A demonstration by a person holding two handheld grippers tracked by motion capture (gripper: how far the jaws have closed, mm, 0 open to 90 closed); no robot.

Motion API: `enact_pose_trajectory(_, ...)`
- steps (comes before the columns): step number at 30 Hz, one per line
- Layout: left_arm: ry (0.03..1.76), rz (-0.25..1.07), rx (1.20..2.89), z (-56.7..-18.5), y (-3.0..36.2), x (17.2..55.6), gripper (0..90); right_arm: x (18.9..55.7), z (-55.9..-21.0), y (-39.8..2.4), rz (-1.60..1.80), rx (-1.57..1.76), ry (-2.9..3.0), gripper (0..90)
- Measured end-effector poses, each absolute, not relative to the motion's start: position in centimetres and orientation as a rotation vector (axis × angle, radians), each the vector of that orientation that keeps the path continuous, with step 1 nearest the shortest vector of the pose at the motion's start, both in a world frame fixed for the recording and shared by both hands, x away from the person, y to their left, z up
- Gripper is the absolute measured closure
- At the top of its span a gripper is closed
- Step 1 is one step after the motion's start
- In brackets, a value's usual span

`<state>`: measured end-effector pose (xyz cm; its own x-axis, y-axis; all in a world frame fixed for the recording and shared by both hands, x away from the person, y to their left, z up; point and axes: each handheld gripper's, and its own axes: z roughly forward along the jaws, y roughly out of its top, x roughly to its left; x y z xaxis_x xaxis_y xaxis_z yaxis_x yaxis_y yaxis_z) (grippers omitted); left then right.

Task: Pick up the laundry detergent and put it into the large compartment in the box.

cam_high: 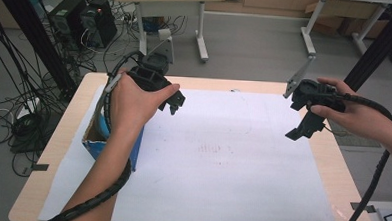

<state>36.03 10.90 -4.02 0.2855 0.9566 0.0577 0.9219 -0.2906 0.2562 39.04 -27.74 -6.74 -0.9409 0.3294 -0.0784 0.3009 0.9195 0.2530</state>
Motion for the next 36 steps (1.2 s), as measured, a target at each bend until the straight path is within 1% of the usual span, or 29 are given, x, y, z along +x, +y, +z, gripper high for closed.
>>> enact_pose_trajectory(25,1.743,0.293,2.397,-4.54,10.22,36.56,4.2,39.27,-6.79,-27.78,0.359,0.484,2.961,3.2)
enact_pose_trajectory(36,1.734,0.278,2.39,-4.72,10.64,36.61,4.2,39.26,-6.86,-27.64,0.354,0.481,2.963,3.2)
